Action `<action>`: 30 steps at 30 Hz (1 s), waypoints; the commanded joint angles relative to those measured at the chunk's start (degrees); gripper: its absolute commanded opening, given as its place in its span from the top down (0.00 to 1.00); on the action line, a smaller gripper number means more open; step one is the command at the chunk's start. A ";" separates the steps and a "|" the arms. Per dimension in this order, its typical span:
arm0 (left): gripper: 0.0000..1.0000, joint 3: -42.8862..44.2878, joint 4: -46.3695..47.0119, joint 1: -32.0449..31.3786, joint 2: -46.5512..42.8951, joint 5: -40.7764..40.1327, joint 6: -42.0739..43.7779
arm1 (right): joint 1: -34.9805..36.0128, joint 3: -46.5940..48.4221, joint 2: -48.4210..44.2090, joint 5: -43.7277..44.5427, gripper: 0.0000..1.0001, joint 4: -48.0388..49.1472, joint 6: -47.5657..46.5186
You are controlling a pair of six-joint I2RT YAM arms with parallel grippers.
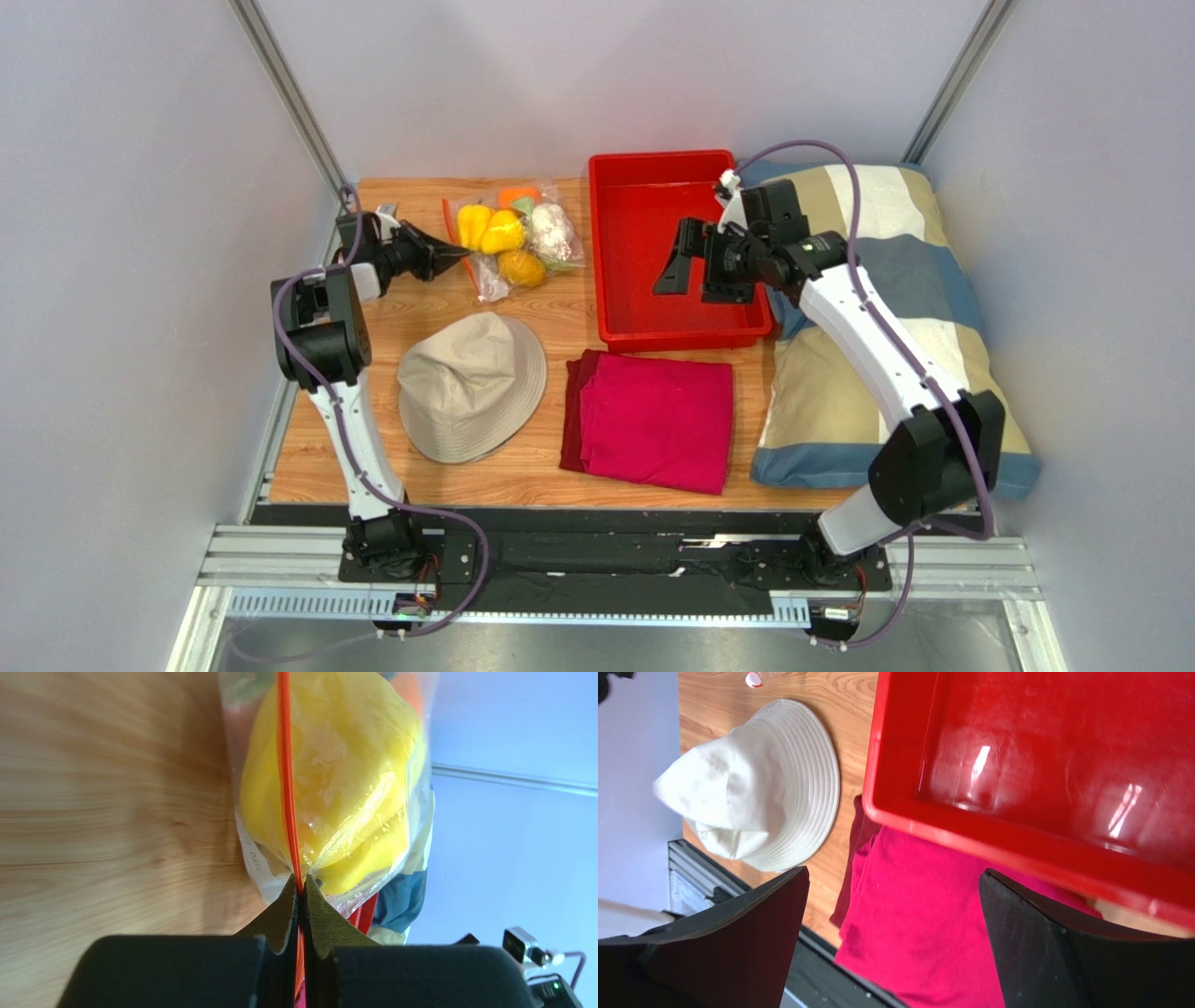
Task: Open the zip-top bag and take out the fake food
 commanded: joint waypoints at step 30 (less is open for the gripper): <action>1.00 3.87 -34.64 -17.33 -33.02 -35.38 -19.86 | 12.01 -1.86 19.25 -9.77 0.03 64.64 -7.83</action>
